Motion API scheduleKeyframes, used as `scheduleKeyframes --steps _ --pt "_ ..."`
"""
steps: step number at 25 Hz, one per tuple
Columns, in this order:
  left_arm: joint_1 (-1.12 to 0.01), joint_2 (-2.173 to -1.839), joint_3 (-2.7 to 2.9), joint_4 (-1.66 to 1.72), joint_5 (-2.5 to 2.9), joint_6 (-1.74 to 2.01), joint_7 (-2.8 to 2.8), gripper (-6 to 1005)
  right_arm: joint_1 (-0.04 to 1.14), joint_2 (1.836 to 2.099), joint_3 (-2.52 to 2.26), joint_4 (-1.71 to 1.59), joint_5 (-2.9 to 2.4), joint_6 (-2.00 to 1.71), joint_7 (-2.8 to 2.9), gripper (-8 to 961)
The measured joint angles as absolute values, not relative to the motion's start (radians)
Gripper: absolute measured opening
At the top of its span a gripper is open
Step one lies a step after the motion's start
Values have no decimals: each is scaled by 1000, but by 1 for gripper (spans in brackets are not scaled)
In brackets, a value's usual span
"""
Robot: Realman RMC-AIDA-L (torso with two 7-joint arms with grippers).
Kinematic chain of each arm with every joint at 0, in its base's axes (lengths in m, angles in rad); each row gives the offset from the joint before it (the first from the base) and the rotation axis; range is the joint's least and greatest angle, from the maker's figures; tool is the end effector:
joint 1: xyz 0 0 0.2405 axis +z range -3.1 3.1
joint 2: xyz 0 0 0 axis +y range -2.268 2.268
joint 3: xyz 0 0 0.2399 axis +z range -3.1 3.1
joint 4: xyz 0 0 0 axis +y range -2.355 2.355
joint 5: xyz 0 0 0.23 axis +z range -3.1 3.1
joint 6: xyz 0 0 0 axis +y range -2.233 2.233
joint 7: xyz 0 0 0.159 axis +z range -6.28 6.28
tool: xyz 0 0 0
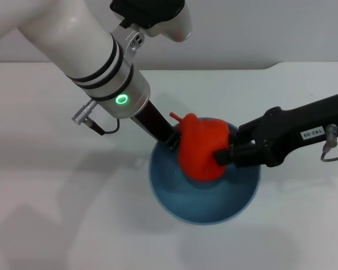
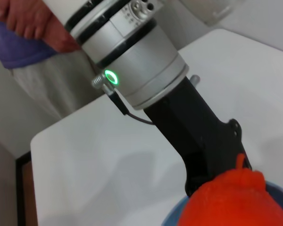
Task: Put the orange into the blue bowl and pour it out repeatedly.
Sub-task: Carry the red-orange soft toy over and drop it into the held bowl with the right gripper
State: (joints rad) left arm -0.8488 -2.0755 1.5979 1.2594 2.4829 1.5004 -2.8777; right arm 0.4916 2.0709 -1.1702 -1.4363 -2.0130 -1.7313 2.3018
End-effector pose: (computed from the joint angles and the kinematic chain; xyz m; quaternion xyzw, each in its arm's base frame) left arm -0.0765 0.3720 -0.0584 -0.9218 -0.3195 0.1651 0.1447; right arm 0.1247 0.3319 0.0321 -0.9613 0.2616 0.0829 0.0252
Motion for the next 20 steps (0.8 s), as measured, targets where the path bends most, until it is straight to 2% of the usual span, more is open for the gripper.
scheduleKeyframes --steps 7,15,20 --pt "-853 -2074 1591 1259 2490 1500 -2877 0 469 2069 -1159 -1487 -2021 -1740 2327 331" --pt "-862 -2074 1592 1258 2494 1501 -2877 -1 451 2068 -1134 -1609 -2024 -1798 2396 334" --pt "-868 -2075 1592 1260 2493 1503 -2876 -1 450 2068 -1112 -1615 -2041 -1800 2420 403"
